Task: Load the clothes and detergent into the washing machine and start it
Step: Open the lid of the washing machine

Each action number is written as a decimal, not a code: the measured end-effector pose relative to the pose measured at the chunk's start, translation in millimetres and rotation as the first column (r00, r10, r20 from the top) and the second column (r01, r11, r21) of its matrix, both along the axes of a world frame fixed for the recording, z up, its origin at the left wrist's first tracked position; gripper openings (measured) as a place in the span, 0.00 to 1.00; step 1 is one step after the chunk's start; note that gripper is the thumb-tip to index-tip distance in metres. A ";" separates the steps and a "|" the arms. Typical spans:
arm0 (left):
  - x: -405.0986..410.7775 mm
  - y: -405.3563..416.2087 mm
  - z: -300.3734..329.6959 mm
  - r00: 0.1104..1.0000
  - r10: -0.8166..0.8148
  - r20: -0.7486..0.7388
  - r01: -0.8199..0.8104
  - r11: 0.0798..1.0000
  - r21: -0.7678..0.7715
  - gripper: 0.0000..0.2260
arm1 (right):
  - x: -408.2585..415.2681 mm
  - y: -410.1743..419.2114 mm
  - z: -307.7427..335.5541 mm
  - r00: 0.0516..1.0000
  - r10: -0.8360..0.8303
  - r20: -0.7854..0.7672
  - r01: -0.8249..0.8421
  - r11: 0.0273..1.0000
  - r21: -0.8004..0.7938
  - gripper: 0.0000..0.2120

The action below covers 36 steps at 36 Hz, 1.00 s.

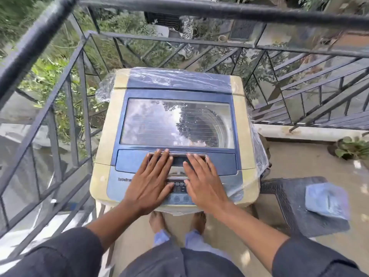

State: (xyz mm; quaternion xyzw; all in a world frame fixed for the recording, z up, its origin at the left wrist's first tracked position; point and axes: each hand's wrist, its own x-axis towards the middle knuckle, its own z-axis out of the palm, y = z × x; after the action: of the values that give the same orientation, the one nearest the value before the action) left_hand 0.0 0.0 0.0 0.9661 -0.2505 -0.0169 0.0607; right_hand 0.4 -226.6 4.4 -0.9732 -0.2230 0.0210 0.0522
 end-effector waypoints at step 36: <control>9.8 -15.6 60.2 0.991 0.135 0.007 -0.130 0.963 -0.235 0.11 | 12.4 7.9 46.1 0.986 -0.128 0.110 0.101 0.970 0.223 0.17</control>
State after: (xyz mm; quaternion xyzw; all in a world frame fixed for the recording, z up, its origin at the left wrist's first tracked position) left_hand 9.8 -15.6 60.2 0.9669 -0.1862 0.0279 0.1720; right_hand 12.8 -218.7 50.6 -0.9724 -0.1702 -0.0665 0.1452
